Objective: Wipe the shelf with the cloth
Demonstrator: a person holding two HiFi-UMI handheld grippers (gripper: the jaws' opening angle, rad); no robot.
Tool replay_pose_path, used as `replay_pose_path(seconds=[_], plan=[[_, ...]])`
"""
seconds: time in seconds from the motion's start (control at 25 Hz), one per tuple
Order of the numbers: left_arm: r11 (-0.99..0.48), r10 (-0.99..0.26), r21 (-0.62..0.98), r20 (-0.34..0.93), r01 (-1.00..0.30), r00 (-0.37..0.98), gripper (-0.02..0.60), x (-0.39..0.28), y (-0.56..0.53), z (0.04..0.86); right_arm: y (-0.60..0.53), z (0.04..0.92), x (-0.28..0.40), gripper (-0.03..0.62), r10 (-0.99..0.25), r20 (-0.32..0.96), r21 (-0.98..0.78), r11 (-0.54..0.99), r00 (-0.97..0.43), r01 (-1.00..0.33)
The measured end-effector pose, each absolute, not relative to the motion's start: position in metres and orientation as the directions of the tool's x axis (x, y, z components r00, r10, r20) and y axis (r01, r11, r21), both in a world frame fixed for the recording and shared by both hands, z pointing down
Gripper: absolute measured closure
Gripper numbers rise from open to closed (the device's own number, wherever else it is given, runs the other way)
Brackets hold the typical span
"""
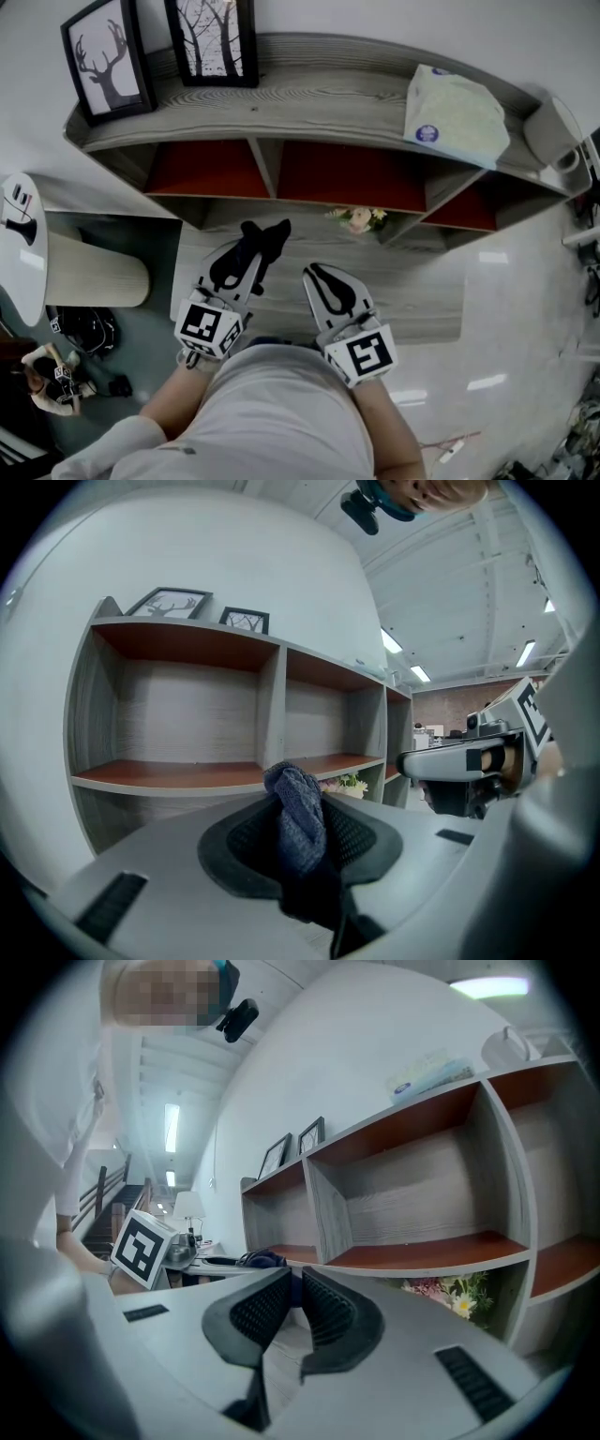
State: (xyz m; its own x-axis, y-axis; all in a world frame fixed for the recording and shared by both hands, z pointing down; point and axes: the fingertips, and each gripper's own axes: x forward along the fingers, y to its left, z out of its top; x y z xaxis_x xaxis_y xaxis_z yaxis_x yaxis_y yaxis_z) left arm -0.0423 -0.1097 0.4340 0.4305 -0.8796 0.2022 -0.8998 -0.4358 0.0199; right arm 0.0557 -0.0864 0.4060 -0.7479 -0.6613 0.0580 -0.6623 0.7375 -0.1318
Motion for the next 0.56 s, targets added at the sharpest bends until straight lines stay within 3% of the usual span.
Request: replay_pose_path(seconds=[0.56], plan=[[-0.466, -0.866, 0.011, 0.199, -0.885, 0.458, 0.465, -0.039, -0.109, 0.433, -0.087, 0.408, 0.075, 0.551, -0.715, 0.064, -0.143, 0.684, -0.697, -0.715]])
